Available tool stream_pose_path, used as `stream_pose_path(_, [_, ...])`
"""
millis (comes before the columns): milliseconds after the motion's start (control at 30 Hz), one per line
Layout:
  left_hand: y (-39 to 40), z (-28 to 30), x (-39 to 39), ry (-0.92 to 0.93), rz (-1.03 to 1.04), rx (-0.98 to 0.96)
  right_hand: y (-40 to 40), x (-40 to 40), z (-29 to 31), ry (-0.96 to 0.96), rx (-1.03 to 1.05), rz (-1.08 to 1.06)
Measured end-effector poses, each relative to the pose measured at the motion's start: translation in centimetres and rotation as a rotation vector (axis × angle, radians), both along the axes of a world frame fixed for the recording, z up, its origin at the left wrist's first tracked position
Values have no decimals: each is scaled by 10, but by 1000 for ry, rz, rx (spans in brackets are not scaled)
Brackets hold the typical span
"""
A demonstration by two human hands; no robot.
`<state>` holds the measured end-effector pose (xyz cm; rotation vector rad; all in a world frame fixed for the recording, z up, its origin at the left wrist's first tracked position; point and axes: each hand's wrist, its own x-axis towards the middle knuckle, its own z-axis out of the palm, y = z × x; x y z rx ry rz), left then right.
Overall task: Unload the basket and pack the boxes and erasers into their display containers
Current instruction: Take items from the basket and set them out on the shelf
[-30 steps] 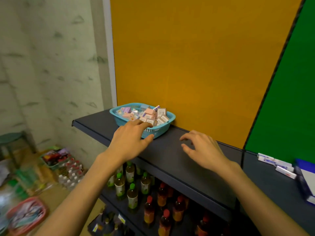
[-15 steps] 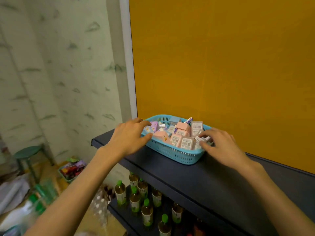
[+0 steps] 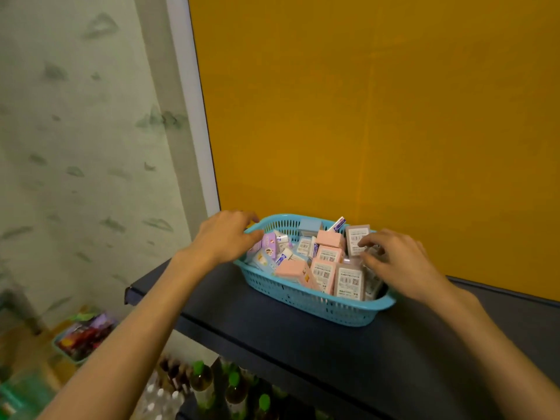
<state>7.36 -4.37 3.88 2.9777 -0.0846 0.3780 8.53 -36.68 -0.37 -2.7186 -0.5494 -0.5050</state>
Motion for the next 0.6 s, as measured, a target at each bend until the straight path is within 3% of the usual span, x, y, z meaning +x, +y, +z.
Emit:
stream_pose_path(300, [11,-22,68,212,-26,119,3,-1,0,2,-65,-177])
stream_pose_path(500, [2,-36,91,193,-59,172,10,-6,-2,8,-76,-277])
stream_pose_path(600, [4,-43,102,178,-113,77,17,-7,-2,14,-90,-316])
